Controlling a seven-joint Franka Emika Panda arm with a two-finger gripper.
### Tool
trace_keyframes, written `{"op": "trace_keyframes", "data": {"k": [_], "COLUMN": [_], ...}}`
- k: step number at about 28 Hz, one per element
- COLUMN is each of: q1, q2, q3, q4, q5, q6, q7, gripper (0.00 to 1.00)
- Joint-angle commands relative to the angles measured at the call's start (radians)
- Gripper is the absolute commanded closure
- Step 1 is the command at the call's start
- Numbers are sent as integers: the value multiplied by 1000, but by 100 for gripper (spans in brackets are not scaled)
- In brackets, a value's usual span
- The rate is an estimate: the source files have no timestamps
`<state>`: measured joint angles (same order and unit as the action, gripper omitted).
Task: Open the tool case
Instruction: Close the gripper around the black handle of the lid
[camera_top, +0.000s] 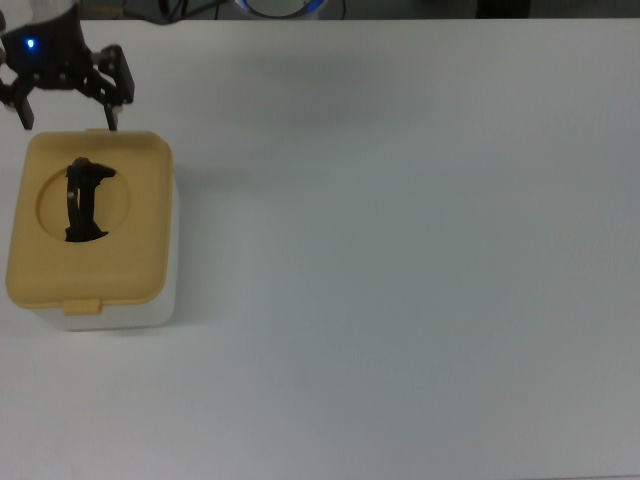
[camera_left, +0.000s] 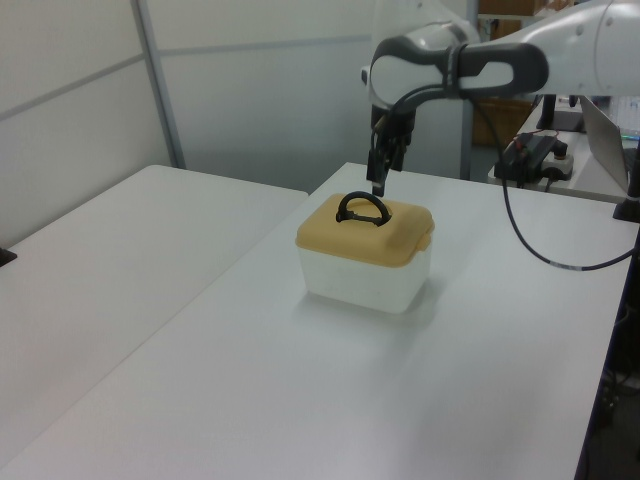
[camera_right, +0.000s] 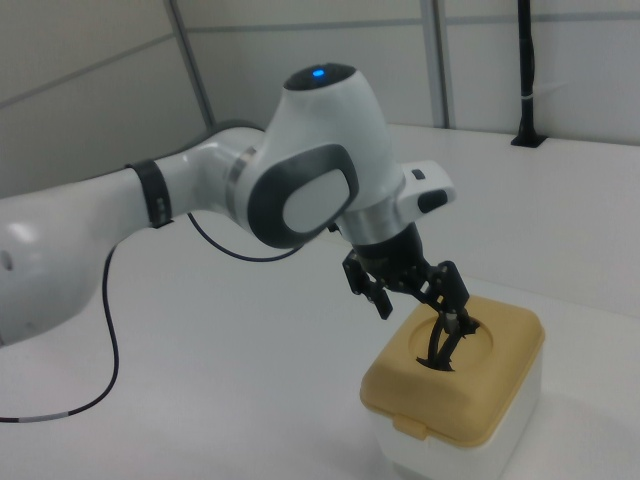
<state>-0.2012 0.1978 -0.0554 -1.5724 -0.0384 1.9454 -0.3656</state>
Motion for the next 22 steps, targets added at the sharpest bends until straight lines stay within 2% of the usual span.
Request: {"op": "trace_keyframes", "data": {"k": [1, 7, 12, 17, 18, 19, 20, 22], "q1": [2, 2, 2, 2, 2, 2, 0, 0], "q2": [46, 77, 100, 111, 111, 111, 111, 111], "q3": [0, 2, 2, 2, 2, 2, 2, 2], "q4": [3, 3, 6, 8, 8, 8, 8, 8], "q5": [18, 29, 97, 109, 107, 107, 107, 107], "q6": [46, 95, 130, 138, 138, 138, 138, 138], "q7": [-6, -3, -3, -4, -4, -4, -6, -12], "gripper": [0, 0, 1, 13, 19, 38, 48, 60]}}
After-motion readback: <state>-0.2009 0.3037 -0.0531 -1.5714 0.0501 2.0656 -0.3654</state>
